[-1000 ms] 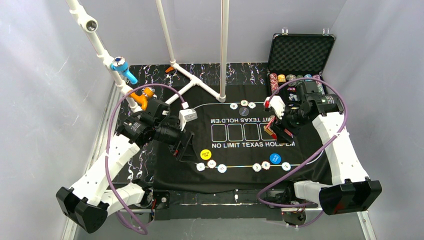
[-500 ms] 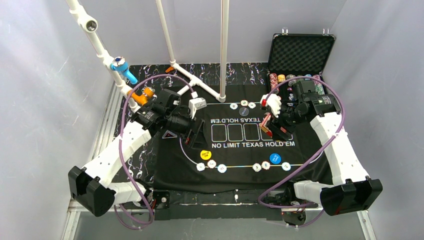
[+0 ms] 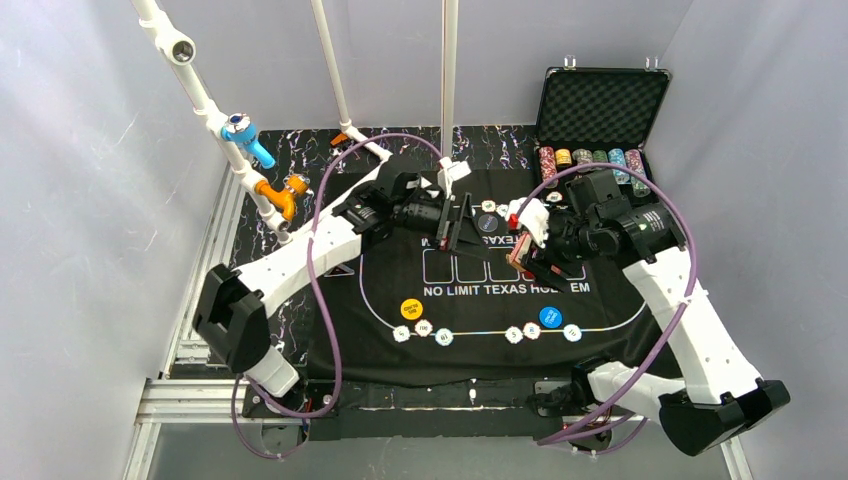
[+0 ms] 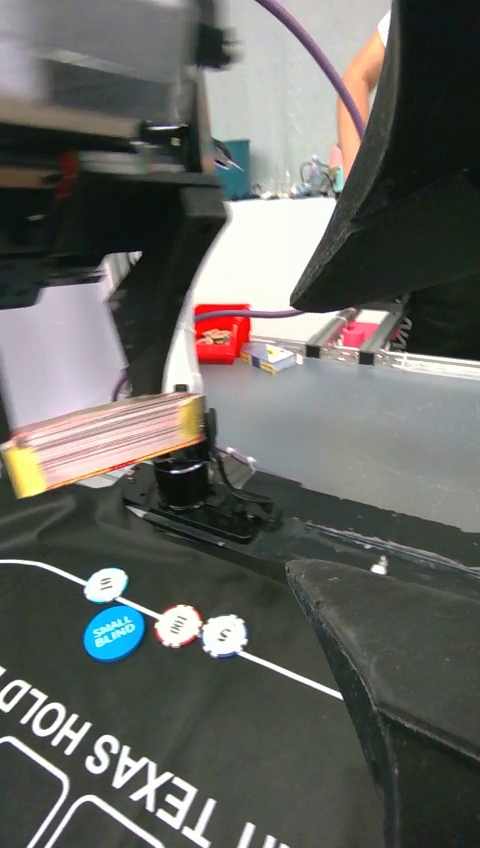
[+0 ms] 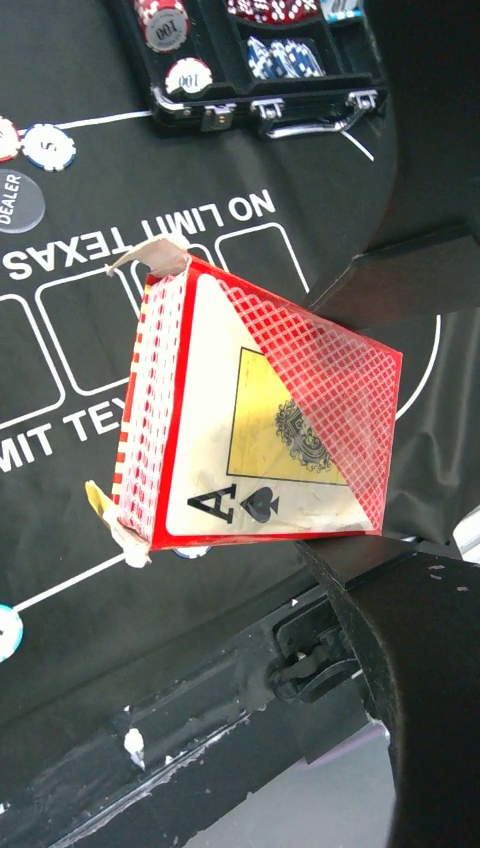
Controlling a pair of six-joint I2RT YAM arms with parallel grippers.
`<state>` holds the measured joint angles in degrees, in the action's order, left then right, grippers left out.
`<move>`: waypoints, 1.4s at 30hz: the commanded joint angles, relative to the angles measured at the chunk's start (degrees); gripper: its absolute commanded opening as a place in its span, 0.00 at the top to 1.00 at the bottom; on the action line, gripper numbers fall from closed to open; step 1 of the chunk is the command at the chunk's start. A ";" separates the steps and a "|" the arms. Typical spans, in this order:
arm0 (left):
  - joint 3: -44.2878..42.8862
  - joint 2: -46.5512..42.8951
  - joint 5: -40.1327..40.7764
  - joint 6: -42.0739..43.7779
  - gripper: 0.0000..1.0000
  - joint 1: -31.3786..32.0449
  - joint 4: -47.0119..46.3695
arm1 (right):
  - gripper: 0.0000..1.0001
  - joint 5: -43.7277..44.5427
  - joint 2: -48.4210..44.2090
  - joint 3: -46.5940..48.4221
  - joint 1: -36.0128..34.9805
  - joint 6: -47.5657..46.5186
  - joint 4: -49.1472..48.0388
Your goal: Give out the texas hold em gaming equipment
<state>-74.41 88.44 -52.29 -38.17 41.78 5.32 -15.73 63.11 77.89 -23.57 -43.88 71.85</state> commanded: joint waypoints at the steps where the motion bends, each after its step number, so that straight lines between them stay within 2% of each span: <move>1: -3.49 4.75 -1.21 -7.21 0.07 0.48 -7.08 | 0.99 -0.48 -1.22 0.90 -2.83 -1.83 -3.24; 10: -5.74 7.41 -2.45 -8.33 0.10 1.08 -8.65 | 0.99 -3.28 -6.73 -4.12 -4.22 -7.79 -8.97; 16: -4.92 6.75 -4.13 -9.07 0.13 1.04 -9.59 | 0.99 -4.22 -5.75 -4.34 -4.46 -10.11 -8.57; 20: -2.71 6.33 -4.00 -13.18 0.16 1.37 -15.09 | 0.99 -4.44 -4.59 -3.71 -4.87 -10.43 -8.64; 24: -2.96 7.60 -3.46 -13.69 0.19 2.19 -15.42 | 0.99 -3.41 -3.22 -2.65 -5.70 -9.93 -8.24; 30: -3.62 9.39 -2.71 -14.94 0.27 3.39 -15.43 | 0.99 -2.05 -1.81 -1.11 -6.59 -7.25 -8.60; 35: -4.35 11.29 -2.37 -16.67 0.38 3.63 -15.43 | 0.99 -0.45 -0.97 -0.01 -7.73 -5.96 -8.80; 39: -5.73 12.59 -2.55 -17.69 0.40 3.94 -15.43 | 0.99 1.34 0.07 0.80 -8.71 -3.87 -9.68; 42: -5.71 13.13 -2.56 -18.49 0.46 4.16 -15.43 | 0.99 2.49 0.87 1.61 -9.56 -3.13 -10.06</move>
<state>-77.87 101.73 -54.41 -55.40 45.41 -9.85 -14.72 63.16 75.77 -31.88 -49.21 65.41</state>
